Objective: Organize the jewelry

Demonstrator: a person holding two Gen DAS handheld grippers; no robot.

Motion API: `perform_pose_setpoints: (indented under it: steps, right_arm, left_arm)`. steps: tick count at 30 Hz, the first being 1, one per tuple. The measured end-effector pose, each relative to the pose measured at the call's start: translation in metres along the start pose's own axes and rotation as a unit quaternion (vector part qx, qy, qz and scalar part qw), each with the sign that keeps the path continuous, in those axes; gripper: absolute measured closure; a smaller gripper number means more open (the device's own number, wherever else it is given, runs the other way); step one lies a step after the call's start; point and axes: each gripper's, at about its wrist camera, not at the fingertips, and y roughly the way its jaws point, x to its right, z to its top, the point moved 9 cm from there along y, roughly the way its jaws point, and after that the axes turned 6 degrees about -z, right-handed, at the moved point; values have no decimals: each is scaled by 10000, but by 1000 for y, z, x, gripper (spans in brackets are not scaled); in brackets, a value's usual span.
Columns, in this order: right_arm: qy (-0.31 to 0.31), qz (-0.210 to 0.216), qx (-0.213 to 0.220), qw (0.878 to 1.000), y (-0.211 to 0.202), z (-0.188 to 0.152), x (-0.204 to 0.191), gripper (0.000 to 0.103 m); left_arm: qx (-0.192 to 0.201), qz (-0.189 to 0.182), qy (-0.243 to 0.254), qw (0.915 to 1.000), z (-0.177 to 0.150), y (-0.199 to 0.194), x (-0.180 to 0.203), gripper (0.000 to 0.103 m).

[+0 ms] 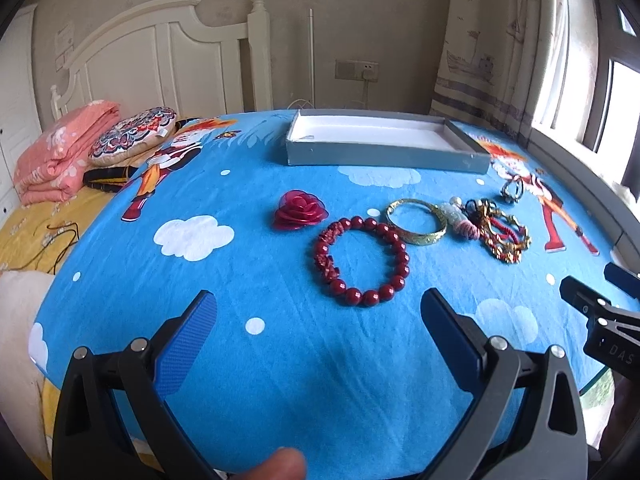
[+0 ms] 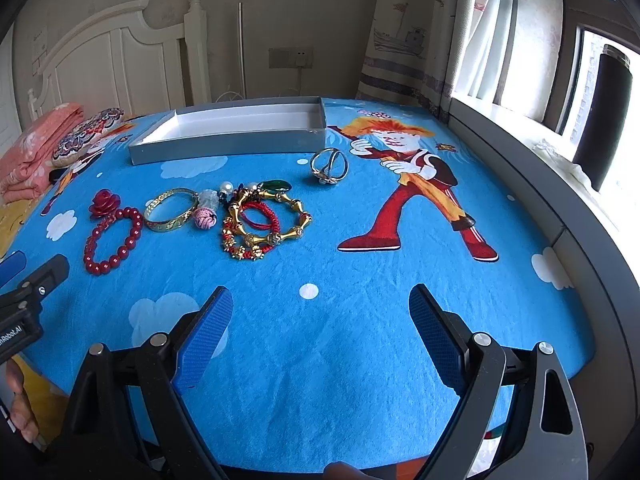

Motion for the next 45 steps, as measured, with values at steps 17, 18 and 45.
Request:
perform_pose_setpoints:
  steps: [17, 18, 45]
  right_arm:
    - [26, 252, -136, 9996, 26, 20, 4, 19]
    - [49, 240, -168, 9996, 30, 22, 5, 19]
    - [-94, 294, -743, 9968, 132, 90, 14, 19]
  left_arm:
    - [-254, -290, -279, 9989, 36, 43, -23, 34]
    - [-291, -287, -310, 9987, 38, 47, -25, 35]
    - [-842, -259, -250, 9958, 60, 111, -44, 56]
